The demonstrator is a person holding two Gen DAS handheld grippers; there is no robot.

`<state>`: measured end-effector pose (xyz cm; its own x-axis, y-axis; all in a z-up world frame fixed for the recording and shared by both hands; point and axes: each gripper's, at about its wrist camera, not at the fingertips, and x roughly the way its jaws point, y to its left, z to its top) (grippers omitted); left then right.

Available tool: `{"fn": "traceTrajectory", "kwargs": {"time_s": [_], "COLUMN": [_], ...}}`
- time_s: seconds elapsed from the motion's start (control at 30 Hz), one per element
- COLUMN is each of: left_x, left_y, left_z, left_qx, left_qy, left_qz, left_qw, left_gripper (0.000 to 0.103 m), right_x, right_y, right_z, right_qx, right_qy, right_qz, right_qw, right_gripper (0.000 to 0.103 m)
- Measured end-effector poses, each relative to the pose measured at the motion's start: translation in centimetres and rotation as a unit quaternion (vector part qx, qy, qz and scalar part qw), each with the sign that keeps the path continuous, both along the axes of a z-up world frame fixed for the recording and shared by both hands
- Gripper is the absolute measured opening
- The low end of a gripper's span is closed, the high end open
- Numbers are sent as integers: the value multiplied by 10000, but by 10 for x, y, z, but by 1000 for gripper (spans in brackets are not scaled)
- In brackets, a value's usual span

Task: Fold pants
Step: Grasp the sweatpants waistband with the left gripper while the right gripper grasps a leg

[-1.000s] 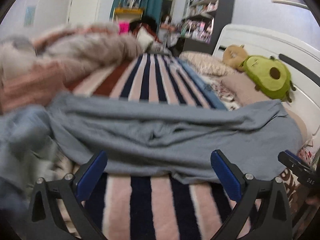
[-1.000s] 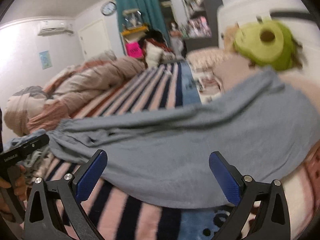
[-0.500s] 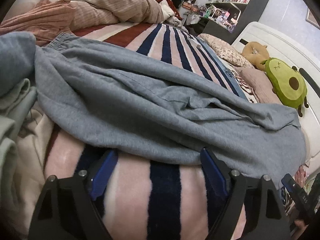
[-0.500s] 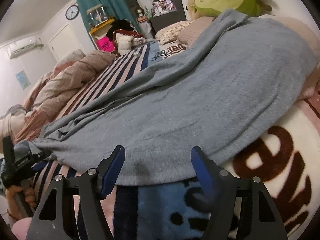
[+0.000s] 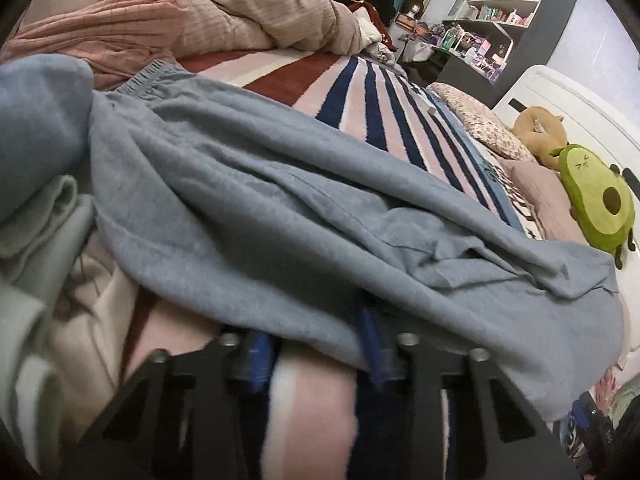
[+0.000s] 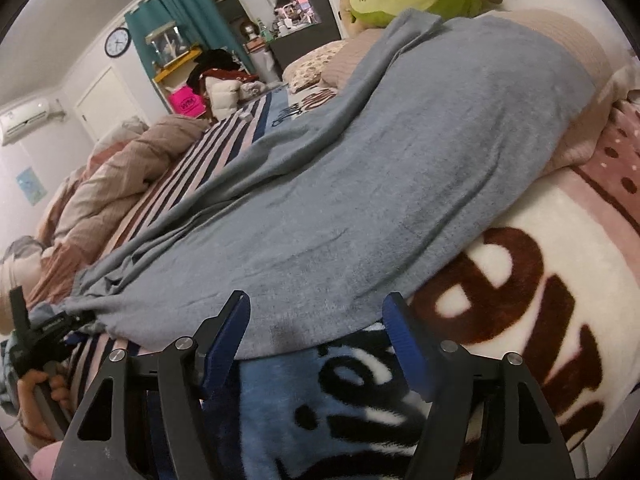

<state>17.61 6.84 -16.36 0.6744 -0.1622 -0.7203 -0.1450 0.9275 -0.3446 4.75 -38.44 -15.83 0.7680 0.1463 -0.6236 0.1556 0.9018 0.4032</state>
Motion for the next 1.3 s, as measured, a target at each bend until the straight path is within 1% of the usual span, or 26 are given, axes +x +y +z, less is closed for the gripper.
{"fn": "traceTrajectory", "kwargs": {"time_s": [0.03, 0.13, 0.23, 0.33, 0.4, 0.43, 0.47, 0.6, 0.73, 0.77, 0.8, 0.83, 0.87, 0.9, 1.0, 1.1, 1.23, 1.3], "left_x": [1, -2, -15, -30, -39, -42, -44, -49, -53, -53, -53, -52, -52, -50, -47, -37, -20, -6], "left_y": [1, 1, 1, 3, 4, 6, 7, 9, 9, 8, 8, 7, 7, 6, 5, 5, 6, 6], "left_z": [0, 2, 12, 22, 30, 34, 37, 47, 55, 57, 58, 60, 61, 62, 70, 78, 92, 98], "left_qx": [14, 52, 291, 400, 502, 505, 471, 413, 438, 465, 495, 531, 551, 571, 626, 649, 677, 697], "left_qy": [-14, -67, -231, -341, -443, -486, -521, -585, -691, -698, -706, -720, -737, -760, -879, -990, -1162, -1231], "left_qz": [27, -14, -34, -18, 9, 14, 19, -29, -60, -68, -76, -83, -90, -98, -116, -145, -135, -115], "left_qw": [10000, 10000, 9993, 9986, 9978, 9975, 9975, 9974, 9966, 9965, 9962, 9960, 9957, 9954, 9941, 9929, 9908, 9899], "left_gripper": [16, 6, 4, 4, 4, 4, 4, 4, 4, 4, 4, 4, 4, 4, 4, 4, 4, 4], "right_x": [1, 5, 0, -8, -9, -9, -6, 5, 19, 21, 22, 23, 25, 25, 26, 35, 64, 79], "right_y": [0, 2, 5, -3, -4, -2, -1, -4, 4, 5, 5, 6, 6, 6, 5, 7, 6, 8], "right_z": [-1, -2, 1, 2, 1, 1, 0, -4, -3, -2, -1, 0, 1, 2, 12, 31, 61, 74], "right_qx": [2, 8, -149, 35, 102, 51, 16, 250, 65, 37, -3, -70, -142, -166, -209, -336, -283, -369], "right_qy": [-13, -38, -53, 3, 90, 110, 131, 60, -22, -74, -105, -117, -105, -117, -340, -593, -875, -974], "right_qz": [-15, -74, -252, -437, -432, -410, -362, -340, -374, -392, -427, -461, -474, -468, -327, -81, 286, 422], "right_qw": [10000, 10000, 9996, 9990, 9990, 9991, 9993, 9991, 9993, 9992, 9990, 9988, 9987, 9987, 9987, 9976, 9953, 9937], "right_gripper": [66, 66, 65, 66, 66, 67, 70, 80, 79, 70, 51, 41, 25, 15, 7, 5, 4, 4]}}
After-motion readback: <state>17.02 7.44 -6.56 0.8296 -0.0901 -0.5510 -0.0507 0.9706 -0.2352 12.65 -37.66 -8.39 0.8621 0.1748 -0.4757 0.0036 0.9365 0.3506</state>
